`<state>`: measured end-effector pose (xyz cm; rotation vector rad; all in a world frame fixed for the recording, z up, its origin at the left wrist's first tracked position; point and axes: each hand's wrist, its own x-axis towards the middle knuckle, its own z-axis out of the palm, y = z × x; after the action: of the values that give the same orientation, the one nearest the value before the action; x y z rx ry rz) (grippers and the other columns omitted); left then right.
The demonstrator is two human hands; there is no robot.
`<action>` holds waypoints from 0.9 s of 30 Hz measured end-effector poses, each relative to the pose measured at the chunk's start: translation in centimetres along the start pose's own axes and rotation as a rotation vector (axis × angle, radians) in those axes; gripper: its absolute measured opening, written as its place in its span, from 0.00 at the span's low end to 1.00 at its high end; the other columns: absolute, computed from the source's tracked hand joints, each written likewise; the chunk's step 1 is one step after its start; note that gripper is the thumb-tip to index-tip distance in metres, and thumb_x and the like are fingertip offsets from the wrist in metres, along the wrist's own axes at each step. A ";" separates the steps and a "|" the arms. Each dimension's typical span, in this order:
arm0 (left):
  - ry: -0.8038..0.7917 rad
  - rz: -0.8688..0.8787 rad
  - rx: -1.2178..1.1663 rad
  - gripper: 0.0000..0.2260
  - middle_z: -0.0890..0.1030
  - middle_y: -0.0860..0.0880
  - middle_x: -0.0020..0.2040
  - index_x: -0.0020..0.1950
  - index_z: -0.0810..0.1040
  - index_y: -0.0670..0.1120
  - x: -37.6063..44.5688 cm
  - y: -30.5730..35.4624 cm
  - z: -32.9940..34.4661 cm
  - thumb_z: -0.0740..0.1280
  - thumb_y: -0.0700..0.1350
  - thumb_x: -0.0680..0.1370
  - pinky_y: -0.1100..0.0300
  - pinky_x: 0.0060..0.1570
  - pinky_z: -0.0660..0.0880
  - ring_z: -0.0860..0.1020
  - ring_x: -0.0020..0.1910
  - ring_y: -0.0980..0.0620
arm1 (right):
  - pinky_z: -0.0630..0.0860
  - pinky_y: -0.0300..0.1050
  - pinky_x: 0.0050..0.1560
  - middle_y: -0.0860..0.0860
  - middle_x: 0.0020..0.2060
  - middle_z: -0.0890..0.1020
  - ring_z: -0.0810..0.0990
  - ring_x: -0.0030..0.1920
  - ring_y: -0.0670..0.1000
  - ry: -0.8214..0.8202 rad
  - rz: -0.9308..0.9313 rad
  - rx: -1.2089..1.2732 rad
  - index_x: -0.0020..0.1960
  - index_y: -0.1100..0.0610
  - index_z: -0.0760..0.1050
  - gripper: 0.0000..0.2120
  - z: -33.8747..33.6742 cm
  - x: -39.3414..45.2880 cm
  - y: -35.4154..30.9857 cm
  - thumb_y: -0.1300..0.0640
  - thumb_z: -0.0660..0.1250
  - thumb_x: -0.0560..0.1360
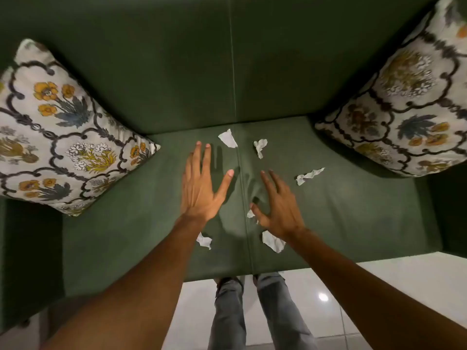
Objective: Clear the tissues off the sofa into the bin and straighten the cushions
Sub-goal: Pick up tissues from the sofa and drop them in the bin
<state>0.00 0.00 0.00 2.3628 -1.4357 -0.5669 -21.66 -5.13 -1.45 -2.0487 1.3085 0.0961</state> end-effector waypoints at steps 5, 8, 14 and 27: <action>-0.055 -0.060 0.030 0.34 0.50 0.48 0.88 0.87 0.51 0.50 0.5 -2.3 4.4 0.57 0.64 0.85 0.40 0.82 0.60 0.54 0.86 0.41 | 0.66 0.59 0.81 0.53 0.88 0.57 0.63 0.84 0.59 -0.125 0.003 -0.077 0.87 0.44 0.52 0.41 4.5 0.0 1.1 0.42 0.69 0.81; -0.096 -0.053 0.092 0.30 0.50 0.45 0.88 0.86 0.54 0.48 1.9 -3.5 6.4 0.58 0.57 0.87 0.40 0.81 0.59 0.54 0.85 0.38 | 0.70 0.56 0.78 0.53 0.85 0.64 0.70 0.79 0.59 -0.137 -0.056 -0.139 0.85 0.46 0.62 0.33 6.6 -0.2 2.2 0.46 0.69 0.83; -0.240 -0.147 0.197 0.34 0.51 0.40 0.86 0.85 0.57 0.44 5.0 -5.1 8.5 0.67 0.38 0.81 0.42 0.81 0.61 0.54 0.85 0.36 | 0.77 0.53 0.75 0.55 0.76 0.75 0.74 0.74 0.59 -0.156 -0.088 -0.070 0.74 0.56 0.79 0.19 9.1 -0.5 4.6 0.61 0.70 0.83; 0.047 -0.199 -0.189 0.08 0.83 0.39 0.56 0.59 0.86 0.37 -0.4 -7.8 5.6 0.69 0.34 0.82 0.52 0.61 0.78 0.84 0.52 0.39 | 0.87 0.50 0.57 0.55 0.57 0.88 0.89 0.54 0.57 0.073 0.249 0.232 0.61 0.54 0.88 0.11 7.5 -7.4 7.0 0.56 0.76 0.79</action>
<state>3.10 3.43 -8.42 2.3638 -1.0832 -0.6606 -28.84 3.17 -7.69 -1.7035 1.5402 -0.0190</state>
